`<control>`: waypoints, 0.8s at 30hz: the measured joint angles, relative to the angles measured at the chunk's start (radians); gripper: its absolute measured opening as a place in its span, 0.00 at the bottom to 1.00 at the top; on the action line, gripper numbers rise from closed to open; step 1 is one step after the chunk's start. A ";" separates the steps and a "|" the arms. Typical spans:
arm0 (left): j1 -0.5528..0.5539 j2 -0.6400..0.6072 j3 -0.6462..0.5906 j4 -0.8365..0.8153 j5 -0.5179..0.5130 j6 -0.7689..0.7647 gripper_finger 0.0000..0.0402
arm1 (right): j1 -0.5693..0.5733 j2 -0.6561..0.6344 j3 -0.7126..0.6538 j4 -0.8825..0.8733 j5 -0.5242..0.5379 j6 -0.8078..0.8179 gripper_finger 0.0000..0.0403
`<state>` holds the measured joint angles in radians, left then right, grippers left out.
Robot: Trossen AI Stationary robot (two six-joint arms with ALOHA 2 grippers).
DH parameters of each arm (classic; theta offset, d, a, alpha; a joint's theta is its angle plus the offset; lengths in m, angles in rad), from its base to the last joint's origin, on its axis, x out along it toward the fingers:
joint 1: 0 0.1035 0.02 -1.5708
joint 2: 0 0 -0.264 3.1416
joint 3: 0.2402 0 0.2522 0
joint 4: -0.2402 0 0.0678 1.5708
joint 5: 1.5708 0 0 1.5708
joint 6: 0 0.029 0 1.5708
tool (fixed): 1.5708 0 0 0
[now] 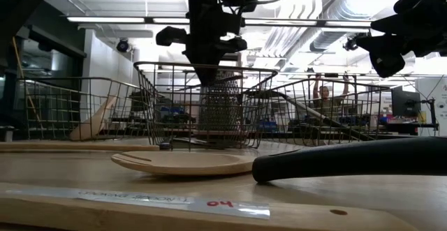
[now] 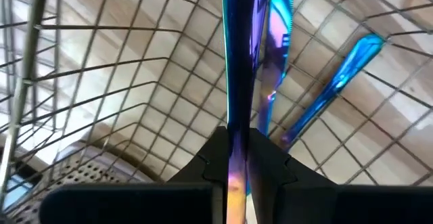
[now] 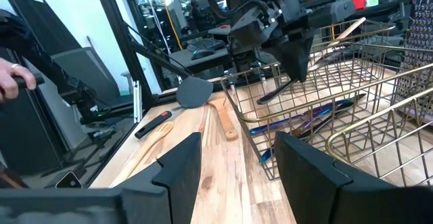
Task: Pick & Place Kitchen Items
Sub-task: Put the blue table knife into the middle wire basket
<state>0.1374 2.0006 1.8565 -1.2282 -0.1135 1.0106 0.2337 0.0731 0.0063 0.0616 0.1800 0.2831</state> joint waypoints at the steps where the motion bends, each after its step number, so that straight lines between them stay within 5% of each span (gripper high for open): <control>1: 0.002 0.000 0.000 -0.001 0.007 0.003 0.06 | 0.000 0.000 0.000 0.000 0.000 0.000 0.45; 24: 0.054 0.072 0.002 0.005 0.052 0.005 0.06 | 0.000 0.000 0.000 0.001 0.000 0.000 0.45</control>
<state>0.1913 2.0730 1.8584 -1.2233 -0.0619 1.0161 0.2337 0.0731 0.0063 0.0624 0.1801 0.2831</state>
